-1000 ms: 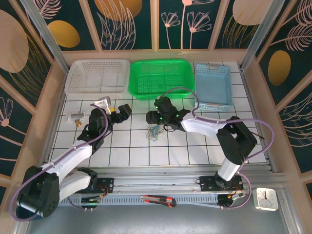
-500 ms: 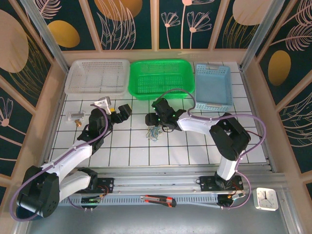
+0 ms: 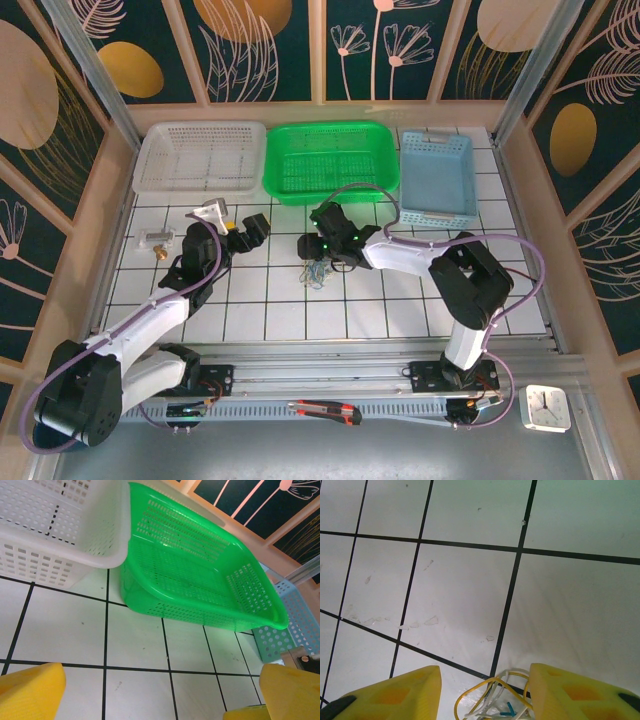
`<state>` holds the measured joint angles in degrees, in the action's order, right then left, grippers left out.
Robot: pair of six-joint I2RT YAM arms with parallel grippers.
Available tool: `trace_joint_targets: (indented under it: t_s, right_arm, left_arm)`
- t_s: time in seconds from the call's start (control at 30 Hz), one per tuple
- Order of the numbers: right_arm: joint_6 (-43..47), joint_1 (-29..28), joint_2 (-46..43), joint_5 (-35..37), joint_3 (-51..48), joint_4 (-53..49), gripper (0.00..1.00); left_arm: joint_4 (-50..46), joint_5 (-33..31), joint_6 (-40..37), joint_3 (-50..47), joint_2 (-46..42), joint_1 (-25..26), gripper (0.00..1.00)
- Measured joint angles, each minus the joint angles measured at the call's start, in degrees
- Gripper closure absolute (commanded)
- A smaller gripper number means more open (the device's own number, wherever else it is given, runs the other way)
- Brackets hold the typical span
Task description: Untangle the cables
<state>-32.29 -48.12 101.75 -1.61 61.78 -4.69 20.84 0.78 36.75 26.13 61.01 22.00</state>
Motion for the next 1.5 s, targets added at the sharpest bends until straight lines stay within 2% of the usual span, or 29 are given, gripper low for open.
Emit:
trace_joint_targets:
  t_s: [0.23, 0.43, 0.53, 0.57, 0.97, 1.5]
  right_arm:
    - [-0.52, 0.0, 0.79, -0.44, 0.0, 0.22, 0.66]
    - [-0.87, 0.0, 0.79, -0.68, 0.04, 0.35, 0.84]
    - [-0.9, 0.0, 0.79, -1.07, 0.46, 0.33, 0.99]
    - [-1.05, 0.0, 0.79, -1.09, 0.68, 0.33, 1.0]
    - [-0.61, 0.0, -0.42, -1.29, 1.51, 0.28, 1.0]
    - [-0.59, 0.07, -11.76, -1.29, 1.88, 0.13, 1.0]
  left_arm:
    - [0.0, 0.0, 0.0, 0.0, 0.0, 0.0, 0.01]
    - [-0.02, 0.02, 0.0, 0.0, 0.0, 0.0, 0.01]
    - [-0.02, 0.0, 0.0, 0.0, 0.0, 0.0, 0.01]
    - [-0.02, 0.0, 0.0, 0.0, 0.0, 0.0, 0.01]
    - [-0.04, 0.22, -0.04, 0.0, 0.0, -0.02, 0.01]
    - [2.27, 4.85, -2.12, -1.73, 0.0, -0.02, 0.01]
